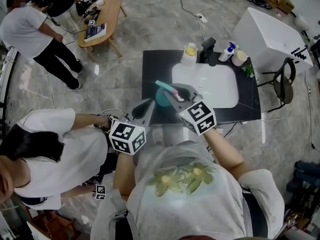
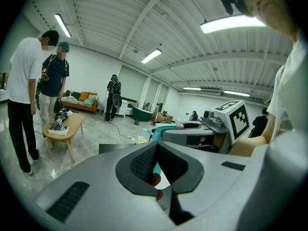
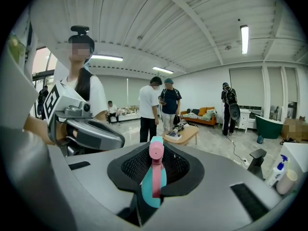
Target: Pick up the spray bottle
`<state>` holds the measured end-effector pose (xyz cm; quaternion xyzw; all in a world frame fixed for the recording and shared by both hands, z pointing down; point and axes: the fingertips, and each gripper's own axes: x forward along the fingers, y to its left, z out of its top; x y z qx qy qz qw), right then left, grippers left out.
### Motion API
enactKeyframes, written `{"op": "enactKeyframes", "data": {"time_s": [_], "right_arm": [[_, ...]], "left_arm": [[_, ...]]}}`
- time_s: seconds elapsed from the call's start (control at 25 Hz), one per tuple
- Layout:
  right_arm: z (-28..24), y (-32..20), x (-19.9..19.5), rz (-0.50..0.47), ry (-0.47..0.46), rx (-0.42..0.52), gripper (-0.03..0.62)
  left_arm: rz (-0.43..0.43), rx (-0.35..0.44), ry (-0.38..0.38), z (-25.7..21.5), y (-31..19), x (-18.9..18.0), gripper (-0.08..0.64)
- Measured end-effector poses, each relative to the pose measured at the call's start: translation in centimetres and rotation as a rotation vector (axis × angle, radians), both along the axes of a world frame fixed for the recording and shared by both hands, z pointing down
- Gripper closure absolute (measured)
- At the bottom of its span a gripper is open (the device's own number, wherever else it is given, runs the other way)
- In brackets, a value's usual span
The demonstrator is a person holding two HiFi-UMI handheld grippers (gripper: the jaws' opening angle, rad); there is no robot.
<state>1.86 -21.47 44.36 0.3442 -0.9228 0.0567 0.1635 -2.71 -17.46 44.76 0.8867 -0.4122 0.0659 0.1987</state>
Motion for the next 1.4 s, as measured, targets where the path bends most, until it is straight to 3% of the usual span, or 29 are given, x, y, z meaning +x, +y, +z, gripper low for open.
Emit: {"op": "enactKeyframes", "data": {"time_s": [0.6,1.4], "right_arm": [[-4.6,3.4,1.2,-0.020,-0.028,0.074,0.520],[-6.4,7.9,2.9,-0.021,-0.052,0.120,0.520]], "left_arm": [[0.008,0.015,0.017,-0.5,1.7,2.0,0.552],[0.012,0.026,0.025,-0.8,5.6,4.0,0.552]]}}
